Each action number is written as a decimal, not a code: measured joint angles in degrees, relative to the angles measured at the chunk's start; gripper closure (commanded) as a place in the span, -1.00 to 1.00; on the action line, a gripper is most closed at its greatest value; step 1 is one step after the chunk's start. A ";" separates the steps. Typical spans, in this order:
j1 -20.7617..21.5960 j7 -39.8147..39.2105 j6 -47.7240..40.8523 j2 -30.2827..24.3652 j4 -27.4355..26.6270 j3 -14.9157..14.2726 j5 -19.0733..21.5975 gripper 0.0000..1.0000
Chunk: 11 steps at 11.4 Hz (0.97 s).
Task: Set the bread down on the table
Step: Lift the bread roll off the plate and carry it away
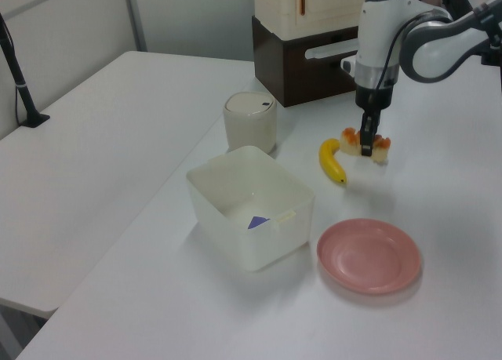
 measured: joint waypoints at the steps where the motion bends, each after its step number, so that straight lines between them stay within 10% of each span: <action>1: -3.14 -0.18 -0.04 -0.01 0.00 -0.02 -0.53 0.33; 8: -28.24 -5.15 -0.92 -0.72 0.67 -0.24 -0.91 0.31; 11: -31.75 -7.47 -0.92 -0.57 0.76 -0.20 -0.91 0.31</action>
